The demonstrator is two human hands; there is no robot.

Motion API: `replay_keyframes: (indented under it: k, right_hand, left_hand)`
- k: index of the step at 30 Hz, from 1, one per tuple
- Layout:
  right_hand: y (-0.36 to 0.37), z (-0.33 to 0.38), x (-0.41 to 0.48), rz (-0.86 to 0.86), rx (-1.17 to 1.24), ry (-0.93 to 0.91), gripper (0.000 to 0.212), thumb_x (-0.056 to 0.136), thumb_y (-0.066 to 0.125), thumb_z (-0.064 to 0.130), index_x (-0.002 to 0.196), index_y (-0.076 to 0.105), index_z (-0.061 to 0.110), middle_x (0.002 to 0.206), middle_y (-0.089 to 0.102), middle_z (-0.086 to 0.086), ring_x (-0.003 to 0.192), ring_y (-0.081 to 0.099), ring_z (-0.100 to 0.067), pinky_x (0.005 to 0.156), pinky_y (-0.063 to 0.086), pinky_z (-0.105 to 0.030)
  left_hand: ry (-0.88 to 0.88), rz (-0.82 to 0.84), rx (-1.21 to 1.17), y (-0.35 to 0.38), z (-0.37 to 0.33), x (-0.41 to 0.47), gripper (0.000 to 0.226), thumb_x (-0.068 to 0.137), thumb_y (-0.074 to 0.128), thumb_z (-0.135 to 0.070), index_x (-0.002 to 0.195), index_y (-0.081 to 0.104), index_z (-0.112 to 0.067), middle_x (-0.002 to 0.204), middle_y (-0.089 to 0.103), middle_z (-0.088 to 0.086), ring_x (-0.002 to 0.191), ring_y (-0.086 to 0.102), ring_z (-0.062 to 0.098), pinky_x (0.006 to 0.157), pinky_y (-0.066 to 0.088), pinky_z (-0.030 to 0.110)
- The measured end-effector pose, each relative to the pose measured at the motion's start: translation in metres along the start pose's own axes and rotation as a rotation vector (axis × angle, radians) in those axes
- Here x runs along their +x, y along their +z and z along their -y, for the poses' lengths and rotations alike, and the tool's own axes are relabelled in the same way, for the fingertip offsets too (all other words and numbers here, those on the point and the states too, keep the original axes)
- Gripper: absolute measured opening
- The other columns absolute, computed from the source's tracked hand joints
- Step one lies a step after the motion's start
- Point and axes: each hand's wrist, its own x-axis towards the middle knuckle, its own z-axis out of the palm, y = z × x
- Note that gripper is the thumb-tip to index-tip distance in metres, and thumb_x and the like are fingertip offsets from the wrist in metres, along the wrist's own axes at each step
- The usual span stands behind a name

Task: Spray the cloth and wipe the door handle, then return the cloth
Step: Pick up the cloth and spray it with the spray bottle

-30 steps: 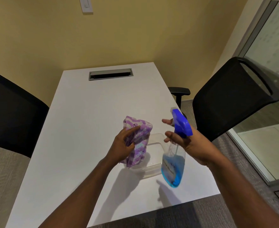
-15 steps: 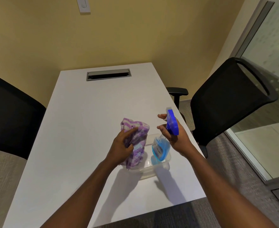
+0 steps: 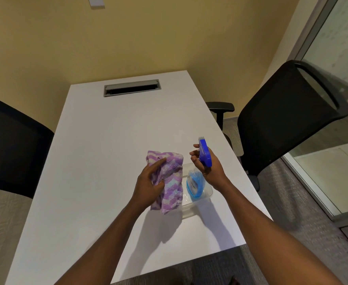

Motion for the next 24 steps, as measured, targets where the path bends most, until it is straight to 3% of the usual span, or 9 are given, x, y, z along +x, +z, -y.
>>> replay_keyframes:
  k: [6,9,12,17,21,24]
  right_hand:
    - [0.004,-0.012,0.005,0.004,0.017,-0.005,0.034,0.094,0.06,0.019,0.125,0.047,0.022,0.107,0.063,-0.004,0.101,0.063,-0.017,0.091,0.05,-0.022]
    - [0.004,-0.012,0.008,0.014,0.001,-0.008,0.037,0.094,0.06,0.02,0.128,0.046,0.022,0.107,0.062,-0.005,0.099,0.063,-0.015,0.084,0.05,-0.013]
    - [0.004,-0.014,0.01,0.025,-0.056,-0.009,0.048,0.092,0.063,0.024,0.135,0.043,0.019,0.108,0.061,-0.008,0.097,0.061,-0.011,0.078,0.049,-0.006]
    - [0.005,-0.018,0.006,0.032,-0.103,0.046,0.058,0.087,0.07,0.021,0.135,0.04,0.008,0.114,0.059,-0.008,0.101,0.057,-0.019,0.092,0.05,-0.032]
    - [0.0,-0.022,-0.004,-0.011,-0.086,0.093,0.075,0.081,0.076,0.022,0.142,0.034,0.01,0.135,0.051,-0.009,0.118,0.052,-0.022,0.096,0.049,-0.035]
    - [-0.01,-0.031,-0.024,-0.123,-0.112,0.125,0.079,0.078,0.078,0.027,0.142,0.035,0.012,0.13,0.05,-0.001,0.116,0.05,-0.016,0.094,0.046,-0.027]
  left_hand:
    - [-0.03,-0.009,-0.036,-0.002,0.0,-0.001,0.053,0.084,0.064,-0.006,0.133,0.052,-0.023,0.135,0.053,0.003,0.119,0.053,0.019,0.1,0.047,0.033]
    - [-0.02,-0.006,-0.04,-0.002,-0.001,-0.004,0.053,0.082,0.064,-0.016,0.133,0.052,-0.022,0.135,0.052,0.001,0.117,0.053,0.017,0.096,0.046,0.028]
    - [-0.021,-0.006,-0.033,0.001,-0.002,-0.006,0.051,0.085,0.065,-0.012,0.134,0.051,-0.022,0.133,0.051,-0.002,0.112,0.052,0.009,0.095,0.046,0.026]
    - [-0.028,-0.016,-0.021,0.007,-0.002,-0.011,0.052,0.086,0.065,-0.012,0.134,0.05,-0.021,0.13,0.049,-0.007,0.108,0.05,0.004,0.095,0.045,0.026]
    - [-0.003,0.004,-0.005,0.01,0.0,-0.017,0.052,0.084,0.066,-0.008,0.133,0.052,-0.023,0.13,0.052,-0.005,0.111,0.052,0.007,0.089,0.044,0.016]
    - [0.007,0.018,-0.011,0.009,0.001,-0.025,0.052,0.083,0.068,-0.01,0.131,0.053,-0.025,0.127,0.052,-0.008,0.105,0.052,-0.003,0.078,0.043,0.001]
